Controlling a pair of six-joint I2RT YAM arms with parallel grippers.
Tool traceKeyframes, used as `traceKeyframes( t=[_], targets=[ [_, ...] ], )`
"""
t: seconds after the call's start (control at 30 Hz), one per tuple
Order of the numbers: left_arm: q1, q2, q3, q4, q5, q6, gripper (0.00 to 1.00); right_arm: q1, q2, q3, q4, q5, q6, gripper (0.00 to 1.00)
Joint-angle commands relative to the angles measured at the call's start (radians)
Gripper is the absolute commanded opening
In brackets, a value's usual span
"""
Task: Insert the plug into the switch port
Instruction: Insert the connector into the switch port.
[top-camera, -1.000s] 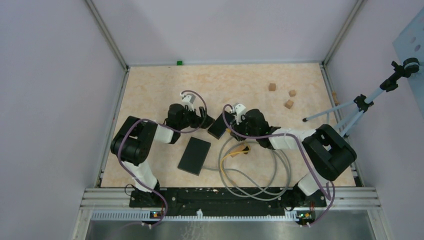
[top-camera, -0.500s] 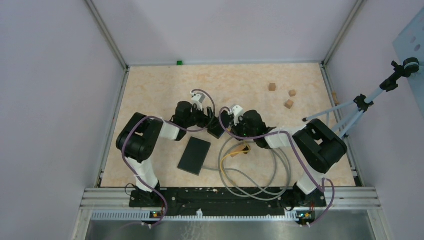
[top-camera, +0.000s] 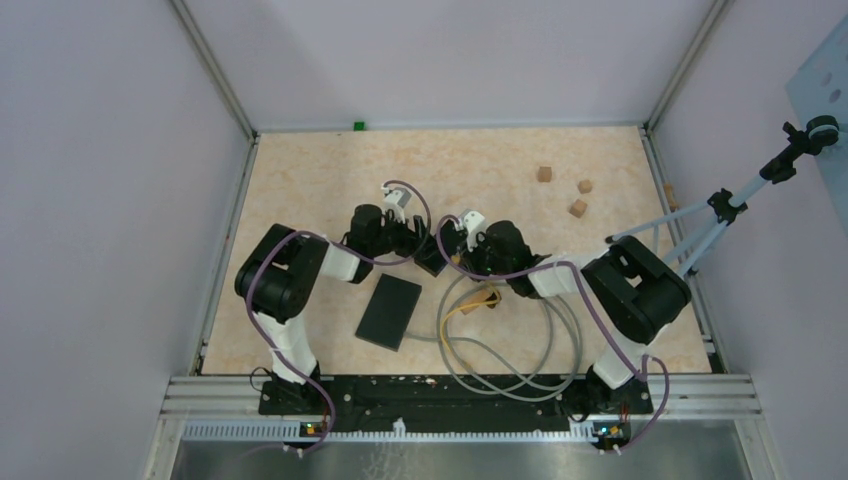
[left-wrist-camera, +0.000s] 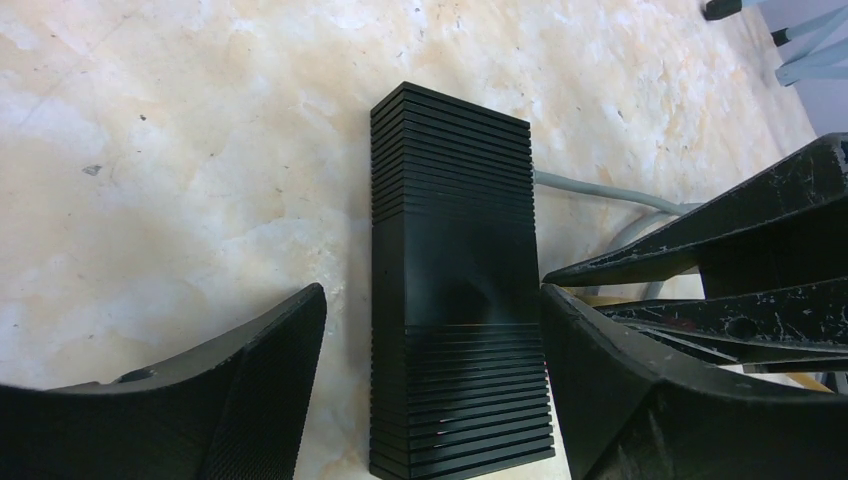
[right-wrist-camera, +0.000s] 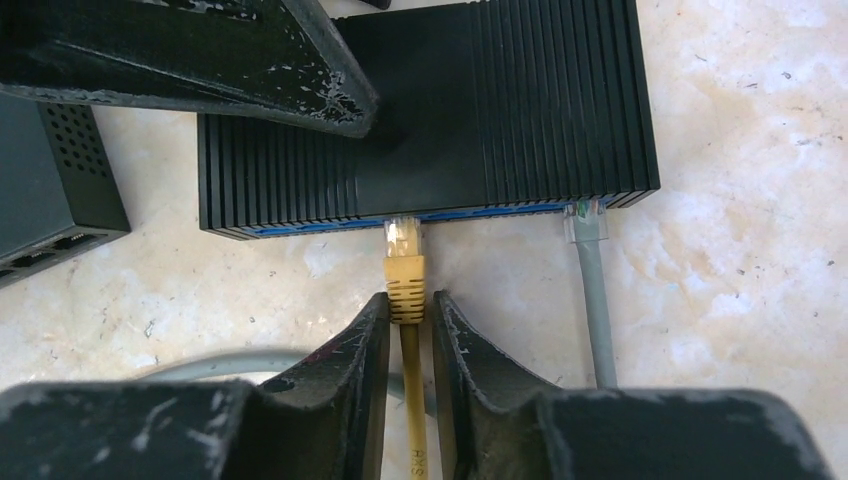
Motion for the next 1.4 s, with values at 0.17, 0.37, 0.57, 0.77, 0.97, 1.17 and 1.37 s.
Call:
traceKeyframes(
  t=[0.17, 0.37, 0.57, 0.77, 0.97, 1.17, 1.37],
  targets=[
    [-0.003, 0.051, -0.042, -0.113, 0.026, -0.018, 0.83, -0.01, 0.026, 0.0, 0.03, 0.008, -0.015, 0.24],
    [-0.015, 0.056, -0.068, -0.105, 0.031, -0.029, 0.74, -0.008, 0.031, -0.001, 0.043, -0.008, -0.013, 0.11],
    [-0.056, 0.082, -0.072, -0.11, 0.039, -0.024, 0.68, -0.01, 0.006, 0.011, 0.064, -0.026, -0.021, 0.02],
    [-0.089, 0.132, -0.059, -0.128, 0.025, -0.015, 0.52, -0.009, -0.017, 0.097, 0.015, -0.063, -0.059, 0.0],
    [-0.107, 0.167, -0.023, -0.156, 0.046, 0.01, 0.45, -0.009, -0.028, 0.166, 0.032, -0.096, -0.068, 0.0],
    [-0.126, 0.167, -0.017, -0.161, 0.044, 0.02, 0.44, -0.009, -0.034, 0.253, 0.105, -0.075, -0.038, 0.0],
    [-0.126, 0.169, -0.018, -0.157, 0.047, 0.023, 0.42, -0.006, -0.047, 0.349, 0.12, -0.088, -0.033, 0.0]
  ],
)
